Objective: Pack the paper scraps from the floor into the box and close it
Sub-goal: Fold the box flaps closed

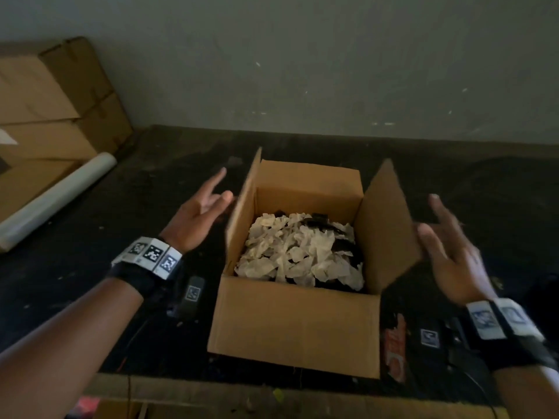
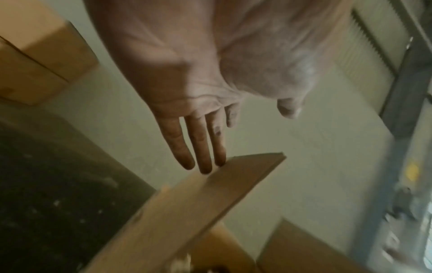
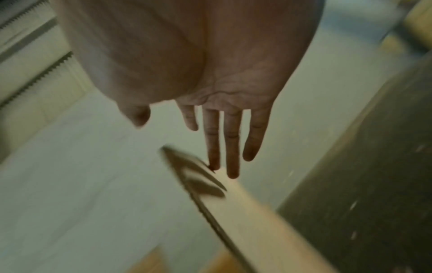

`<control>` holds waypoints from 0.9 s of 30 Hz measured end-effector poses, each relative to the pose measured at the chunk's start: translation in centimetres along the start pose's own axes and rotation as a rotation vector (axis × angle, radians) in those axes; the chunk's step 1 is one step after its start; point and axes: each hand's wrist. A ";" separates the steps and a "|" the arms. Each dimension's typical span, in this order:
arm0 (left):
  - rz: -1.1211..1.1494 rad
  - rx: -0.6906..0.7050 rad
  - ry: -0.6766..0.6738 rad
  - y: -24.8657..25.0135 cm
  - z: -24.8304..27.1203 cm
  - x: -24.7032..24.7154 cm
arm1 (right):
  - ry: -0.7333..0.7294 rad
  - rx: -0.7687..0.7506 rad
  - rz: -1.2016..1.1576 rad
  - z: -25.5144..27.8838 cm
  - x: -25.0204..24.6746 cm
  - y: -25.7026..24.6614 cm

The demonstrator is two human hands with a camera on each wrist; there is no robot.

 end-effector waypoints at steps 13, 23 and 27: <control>-0.557 0.242 -0.082 -9.6 2.0 4.9 | -0.696 -0.230 0.721 -0.8 6.6 7.1; -0.825 0.232 -0.367 -11.3 2.9 1.9 | -0.842 -0.159 0.629 0.2 4.8 9.2; -0.675 0.185 -0.386 -10.5 2.8 1.0 | -0.805 -0.045 0.387 0.2 4.3 8.2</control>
Point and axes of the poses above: each hand's wrist, its own z-axis away from the middle knuckle, its own x-axis out of the palm, y = z × x, and after that the axes turned 3 degrees about -x, right-handed
